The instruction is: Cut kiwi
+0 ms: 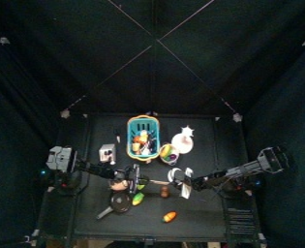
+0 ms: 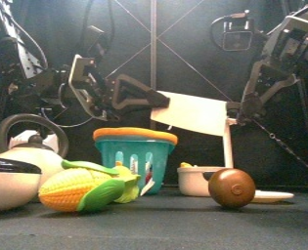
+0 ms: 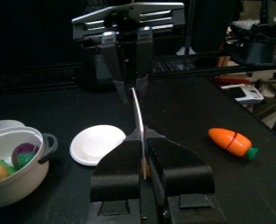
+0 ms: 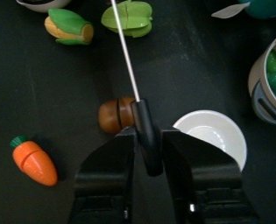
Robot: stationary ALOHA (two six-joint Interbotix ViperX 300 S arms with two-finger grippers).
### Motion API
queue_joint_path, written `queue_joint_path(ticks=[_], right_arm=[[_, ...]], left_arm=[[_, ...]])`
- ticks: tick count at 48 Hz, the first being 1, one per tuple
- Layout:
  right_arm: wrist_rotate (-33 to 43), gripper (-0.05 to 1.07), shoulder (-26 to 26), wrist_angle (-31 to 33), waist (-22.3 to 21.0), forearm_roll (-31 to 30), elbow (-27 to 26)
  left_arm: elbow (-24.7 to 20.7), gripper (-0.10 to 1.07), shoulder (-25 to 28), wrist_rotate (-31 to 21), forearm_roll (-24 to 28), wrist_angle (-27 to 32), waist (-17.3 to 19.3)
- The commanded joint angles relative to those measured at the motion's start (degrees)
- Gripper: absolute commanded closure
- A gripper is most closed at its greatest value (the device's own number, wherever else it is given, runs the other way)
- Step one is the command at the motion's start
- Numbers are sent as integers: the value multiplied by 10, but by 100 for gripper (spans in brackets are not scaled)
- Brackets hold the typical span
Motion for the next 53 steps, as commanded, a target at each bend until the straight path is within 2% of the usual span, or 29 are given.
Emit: queue_joint_path(ticks=[1,10,24,53], right_arm=[[1,49,-4,0,0,1,-10],[1,61,-5,3,2,8,-1],[1,63,-9,6,17,33,5],[2,63,11,4,39,89,9]], left_arm=[[-18,59,4,-1,-2,-6,-4],[-33,59,26,-2,-2,-6,-12],[-31,59,29,-1,-4,13,-30],[-62,59,39,-1,7,184,-38]])
